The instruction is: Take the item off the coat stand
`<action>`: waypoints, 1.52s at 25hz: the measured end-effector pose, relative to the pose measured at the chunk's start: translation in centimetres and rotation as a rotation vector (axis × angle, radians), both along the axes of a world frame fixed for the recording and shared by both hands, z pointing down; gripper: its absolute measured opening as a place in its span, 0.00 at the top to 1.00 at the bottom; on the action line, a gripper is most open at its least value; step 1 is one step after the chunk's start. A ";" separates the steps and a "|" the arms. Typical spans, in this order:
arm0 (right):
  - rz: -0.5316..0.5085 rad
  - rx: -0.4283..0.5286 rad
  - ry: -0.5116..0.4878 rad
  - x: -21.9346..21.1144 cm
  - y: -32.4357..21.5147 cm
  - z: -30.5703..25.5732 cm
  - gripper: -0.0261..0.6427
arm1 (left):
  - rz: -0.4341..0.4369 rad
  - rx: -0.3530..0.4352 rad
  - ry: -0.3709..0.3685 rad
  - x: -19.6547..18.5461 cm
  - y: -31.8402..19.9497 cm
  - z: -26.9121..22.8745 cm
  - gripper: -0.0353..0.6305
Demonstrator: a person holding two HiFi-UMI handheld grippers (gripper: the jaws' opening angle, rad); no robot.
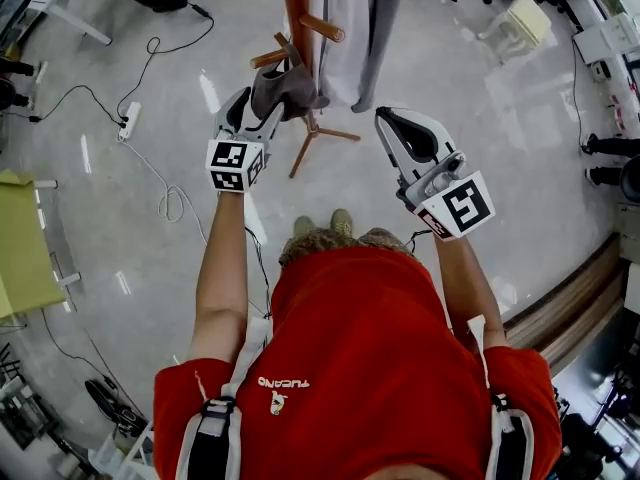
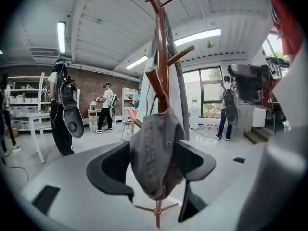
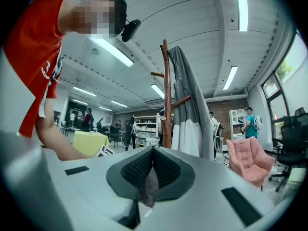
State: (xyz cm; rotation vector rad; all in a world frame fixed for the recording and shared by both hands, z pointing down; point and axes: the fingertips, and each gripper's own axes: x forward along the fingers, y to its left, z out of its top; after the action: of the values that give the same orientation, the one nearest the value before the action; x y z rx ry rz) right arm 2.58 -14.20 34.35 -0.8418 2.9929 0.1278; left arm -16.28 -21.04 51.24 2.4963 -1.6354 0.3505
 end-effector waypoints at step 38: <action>-0.055 -0.026 -0.139 -1.6 1.0 -1.9 0.93 | -0.151 0.163 -0.003 -2.9 8.9 -13.7 0.91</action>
State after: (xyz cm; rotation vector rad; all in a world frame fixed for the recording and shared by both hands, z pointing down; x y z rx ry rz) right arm 0.95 -13.22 32.47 -0.7366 2.8903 0.0279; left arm -19.22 -12.10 37.58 2.4623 -1.9114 0.2113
